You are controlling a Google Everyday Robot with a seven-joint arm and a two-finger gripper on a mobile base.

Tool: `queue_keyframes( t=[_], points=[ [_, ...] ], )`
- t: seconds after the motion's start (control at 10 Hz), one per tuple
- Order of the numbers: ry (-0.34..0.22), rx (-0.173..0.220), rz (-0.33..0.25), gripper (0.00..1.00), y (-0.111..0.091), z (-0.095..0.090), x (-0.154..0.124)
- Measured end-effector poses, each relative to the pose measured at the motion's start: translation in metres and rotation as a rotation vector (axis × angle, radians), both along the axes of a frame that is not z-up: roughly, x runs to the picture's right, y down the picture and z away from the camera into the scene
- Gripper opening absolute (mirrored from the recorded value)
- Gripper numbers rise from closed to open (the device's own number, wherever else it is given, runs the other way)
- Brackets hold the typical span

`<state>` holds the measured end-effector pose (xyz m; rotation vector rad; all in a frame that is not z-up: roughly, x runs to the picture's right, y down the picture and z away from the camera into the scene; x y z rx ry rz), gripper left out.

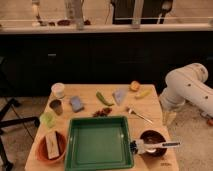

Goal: Place towel in tray

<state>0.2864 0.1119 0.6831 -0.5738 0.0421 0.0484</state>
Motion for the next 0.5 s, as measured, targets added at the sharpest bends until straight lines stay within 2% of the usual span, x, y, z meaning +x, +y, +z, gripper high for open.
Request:
queue_keyframes(
  t=[0.1, 0.3, 0.5],
  points=[
    [-0.001, 0.002, 0.001, 0.80, 0.000, 0.000, 0.000],
    [-0.038, 0.031, -0.006, 0.80, -0.006, 0.002, -0.004],
    [-0.114, 0.078, -0.014, 0.80, -0.025, 0.013, -0.027]
  ],
)
